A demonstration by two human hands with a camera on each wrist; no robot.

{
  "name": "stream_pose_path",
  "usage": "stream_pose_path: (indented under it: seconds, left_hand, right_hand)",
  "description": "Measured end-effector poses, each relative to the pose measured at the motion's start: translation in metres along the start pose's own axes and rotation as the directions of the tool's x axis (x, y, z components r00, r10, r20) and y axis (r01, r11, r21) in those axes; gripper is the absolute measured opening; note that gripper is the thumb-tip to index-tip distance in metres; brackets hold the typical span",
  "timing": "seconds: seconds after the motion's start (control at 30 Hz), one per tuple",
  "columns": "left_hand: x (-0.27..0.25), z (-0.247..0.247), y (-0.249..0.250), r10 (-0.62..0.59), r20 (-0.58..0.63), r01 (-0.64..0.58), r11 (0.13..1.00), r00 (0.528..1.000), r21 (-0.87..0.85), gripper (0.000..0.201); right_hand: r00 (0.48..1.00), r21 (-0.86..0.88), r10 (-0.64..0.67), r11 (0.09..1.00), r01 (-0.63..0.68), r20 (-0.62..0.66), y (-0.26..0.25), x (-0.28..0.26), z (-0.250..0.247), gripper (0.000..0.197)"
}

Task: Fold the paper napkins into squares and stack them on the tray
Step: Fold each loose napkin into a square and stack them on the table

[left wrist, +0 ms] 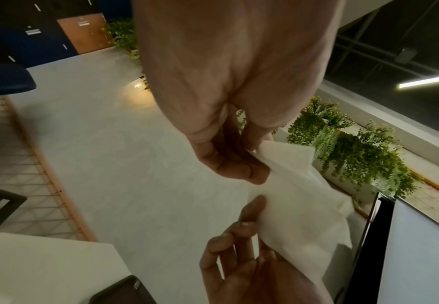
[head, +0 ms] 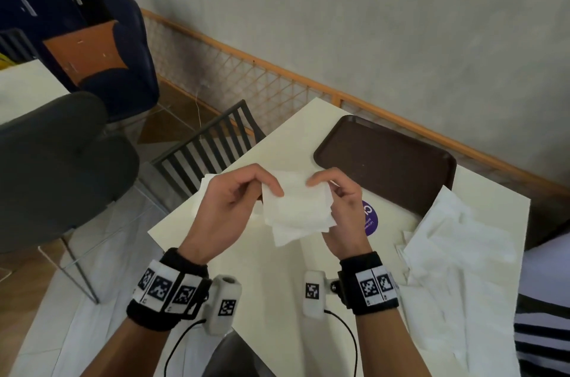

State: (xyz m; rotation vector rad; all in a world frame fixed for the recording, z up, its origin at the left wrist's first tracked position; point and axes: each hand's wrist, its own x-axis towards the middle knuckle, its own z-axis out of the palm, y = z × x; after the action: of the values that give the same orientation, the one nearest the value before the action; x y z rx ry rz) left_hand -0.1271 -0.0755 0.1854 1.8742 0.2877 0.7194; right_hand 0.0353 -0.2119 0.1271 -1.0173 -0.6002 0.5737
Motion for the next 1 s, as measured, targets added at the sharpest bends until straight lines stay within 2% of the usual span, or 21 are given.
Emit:
stream_pose_path:
  seconds: [0.1, 0.27, 0.33, 0.47, 0.57, 0.63, 0.7, 0.77, 0.83, 0.9, 1.0]
  left_hand:
    - [0.006, -0.006, -0.004, 0.022, -0.003, -0.022, 0.999, 1.0, 0.026, 0.041]
    - [0.018, -0.023, -0.013, 0.019, 0.052, -0.019, 1.0, 0.998, 0.0, 0.039]
    - [0.024, -0.031, -0.017, 0.031, 0.079, -0.03, 1.0, 0.996, -0.003, 0.037]
    - [0.038, -0.046, -0.029, 0.029, 0.122, -0.027, 1.0, 0.992, -0.016, 0.036]
    - [0.048, -0.06, -0.034, -0.002, 0.163, 0.017, 0.996, 0.987, -0.087, 0.033]
    - [0.057, -0.072, -0.035, -0.062, 0.203, 0.094, 0.984, 0.977, -0.15, 0.041]
    - [0.066, -0.081, -0.041, -0.174, 0.204, 0.192, 0.979, 0.963, -0.073, 0.036]
    - [0.076, -0.086, -0.052, -0.214, 0.168, 0.201, 0.976, 0.962, 0.088, 0.027]
    - [0.085, -0.091, -0.065, -0.169, 0.132, 0.142, 0.971, 0.977, 0.191, 0.016]
    - [0.092, -0.096, -0.076, -0.135, 0.131, 0.104, 0.97, 0.982, 0.221, 0.012]
    - [0.099, -0.104, -0.09, -0.103, 0.19, 0.041, 0.951, 0.976, 0.305, 0.012]
  right_hand:
    - [0.999, 0.052, 0.038, 0.998, -0.038, 0.001, 0.006, 0.008, 0.008, 0.029]
    - [0.996, 0.089, 0.094, 0.992, -0.094, 0.007, 0.014, 0.021, 0.02, 0.035]
    - [0.992, 0.113, 0.125, 0.986, -0.125, 0.012, 0.014, 0.025, 0.028, 0.031]
    - [0.984, 0.088, 0.174, 0.981, -0.17, -0.035, 0.025, 0.036, 0.038, 0.028]
    - [0.987, 0.054, 0.153, 0.987, -0.15, -0.044, 0.035, 0.046, 0.045, 0.027]
    - [0.99, 0.035, 0.134, 0.991, -0.132, -0.048, 0.038, 0.055, 0.05, 0.027]
    - [0.991, -0.011, 0.115, 0.993, -0.116, -0.062, 0.041, 0.065, 0.056, 0.024]
    - [0.993, -0.071, 0.092, 0.993, -0.097, -0.069, 0.046, 0.073, 0.063, 0.017]
    - [0.995, -0.149, 0.07, 0.986, -0.08, -0.067, 0.054, 0.078, 0.067, 0.021]
    - [0.995, -0.198, 0.083, 0.976, -0.093, -0.059, 0.057, 0.081, 0.07, 0.023]
    - [0.987, -0.118, 0.16, 0.98, -0.162, -0.03, 0.052, 0.083, 0.073, 0.015]
